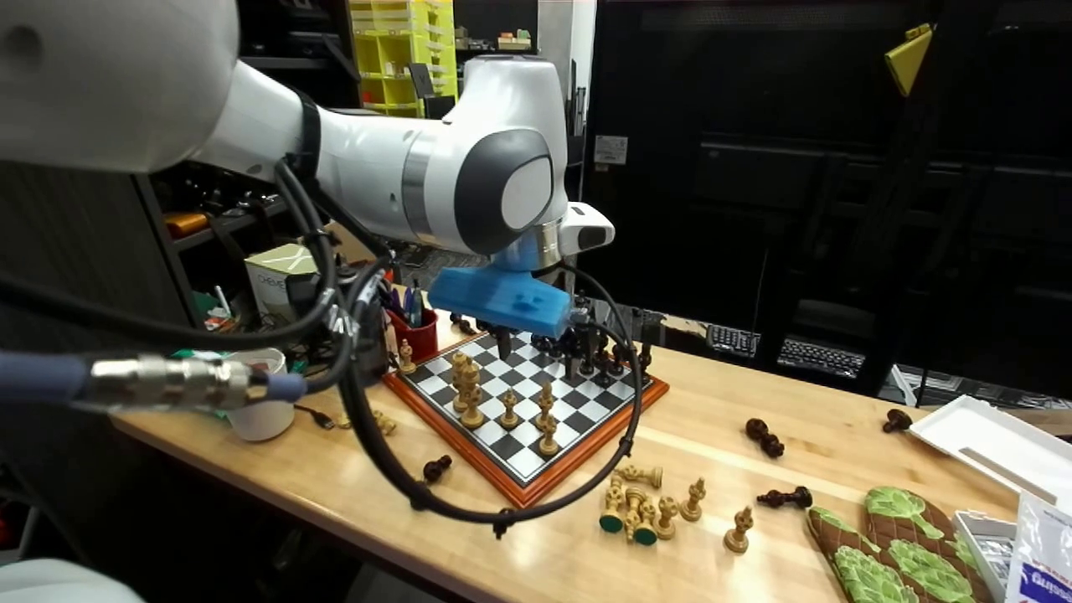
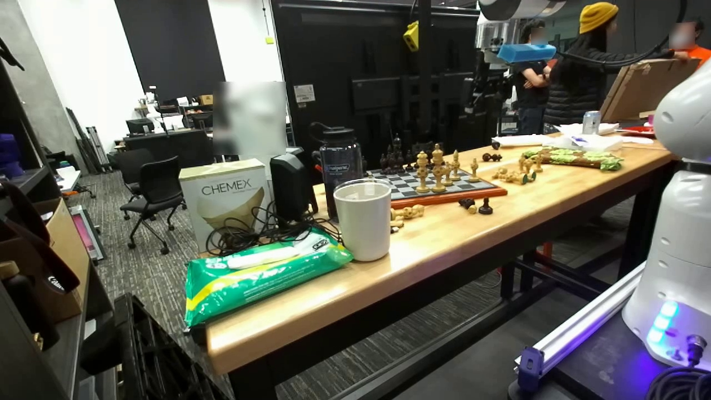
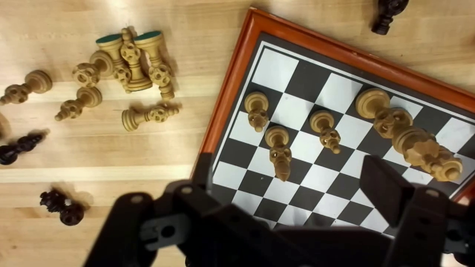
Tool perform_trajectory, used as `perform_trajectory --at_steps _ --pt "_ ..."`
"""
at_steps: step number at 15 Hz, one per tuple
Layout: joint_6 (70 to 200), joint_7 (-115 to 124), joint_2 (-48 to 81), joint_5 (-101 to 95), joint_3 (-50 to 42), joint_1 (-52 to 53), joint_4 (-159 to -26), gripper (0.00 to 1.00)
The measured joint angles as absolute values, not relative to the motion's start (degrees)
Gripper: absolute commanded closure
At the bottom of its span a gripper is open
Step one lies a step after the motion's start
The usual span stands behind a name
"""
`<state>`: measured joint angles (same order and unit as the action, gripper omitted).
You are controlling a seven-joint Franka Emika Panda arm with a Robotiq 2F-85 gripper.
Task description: Pick up one chess piece from the table and put it on the chess board
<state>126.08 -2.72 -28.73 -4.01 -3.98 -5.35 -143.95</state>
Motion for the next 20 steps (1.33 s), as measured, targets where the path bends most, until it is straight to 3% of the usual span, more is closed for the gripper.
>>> perform_trajectory --at_steps 6,20 --pt "126.2 -2.9 -25.5 -4.1 -5.9 -6.4 -142.5 0.0" --pt "127.8 -4.4 -3.8 -6.2 -13.8 -13.0 -127.1 0.0"
